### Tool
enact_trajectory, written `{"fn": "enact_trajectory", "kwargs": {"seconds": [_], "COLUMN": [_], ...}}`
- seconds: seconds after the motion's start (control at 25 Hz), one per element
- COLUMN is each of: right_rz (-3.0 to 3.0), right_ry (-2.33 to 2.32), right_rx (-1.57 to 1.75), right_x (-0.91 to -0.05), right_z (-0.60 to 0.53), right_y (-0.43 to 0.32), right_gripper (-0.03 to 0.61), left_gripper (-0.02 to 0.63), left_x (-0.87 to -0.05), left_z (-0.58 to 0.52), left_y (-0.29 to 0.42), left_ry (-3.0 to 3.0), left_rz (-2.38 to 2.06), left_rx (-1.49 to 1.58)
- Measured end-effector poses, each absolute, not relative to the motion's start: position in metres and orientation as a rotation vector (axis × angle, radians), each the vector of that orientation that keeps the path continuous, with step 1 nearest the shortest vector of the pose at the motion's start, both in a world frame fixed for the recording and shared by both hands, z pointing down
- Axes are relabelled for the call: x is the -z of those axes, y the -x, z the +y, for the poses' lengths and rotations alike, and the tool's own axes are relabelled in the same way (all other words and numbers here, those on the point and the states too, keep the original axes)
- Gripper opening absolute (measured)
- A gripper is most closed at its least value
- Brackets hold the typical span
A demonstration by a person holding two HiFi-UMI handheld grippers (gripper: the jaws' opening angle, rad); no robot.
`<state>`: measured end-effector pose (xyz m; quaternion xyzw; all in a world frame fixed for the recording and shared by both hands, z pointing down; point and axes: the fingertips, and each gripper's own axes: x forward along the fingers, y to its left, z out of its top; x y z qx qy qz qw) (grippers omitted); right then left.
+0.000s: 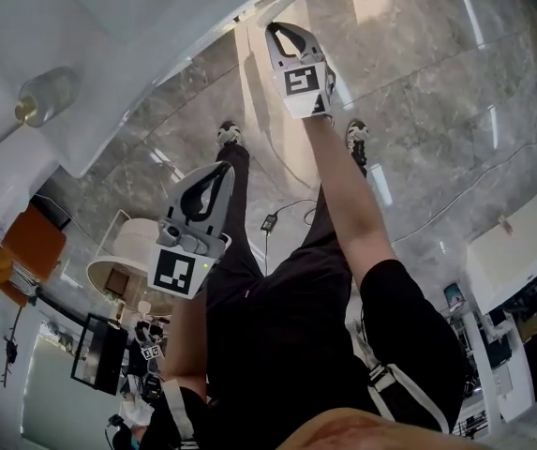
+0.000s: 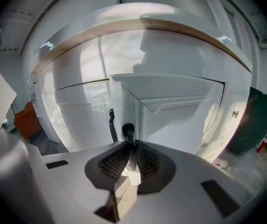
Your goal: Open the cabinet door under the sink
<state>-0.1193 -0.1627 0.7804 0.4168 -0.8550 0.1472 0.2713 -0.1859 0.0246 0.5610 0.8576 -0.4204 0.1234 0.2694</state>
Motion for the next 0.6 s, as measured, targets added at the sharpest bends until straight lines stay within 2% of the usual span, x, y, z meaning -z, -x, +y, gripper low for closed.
{"fn": "enact_trajectory", "kwargs": {"seconds": [0.6], "right_rz": [-2.309], "right_ry": [-1.145], "right_rx": [-0.442], "right_x": [-0.786], "right_z": [-0.114], "right_y": [0.038], "right_gripper": [0.095], "left_gripper": [0.016], "left_x": [-0.570], "left_z": [-0.001], "left_y": [0.074], "left_ry": [-2.388], "left_rz": [-1.063], "left_rx": [-0.359]}}
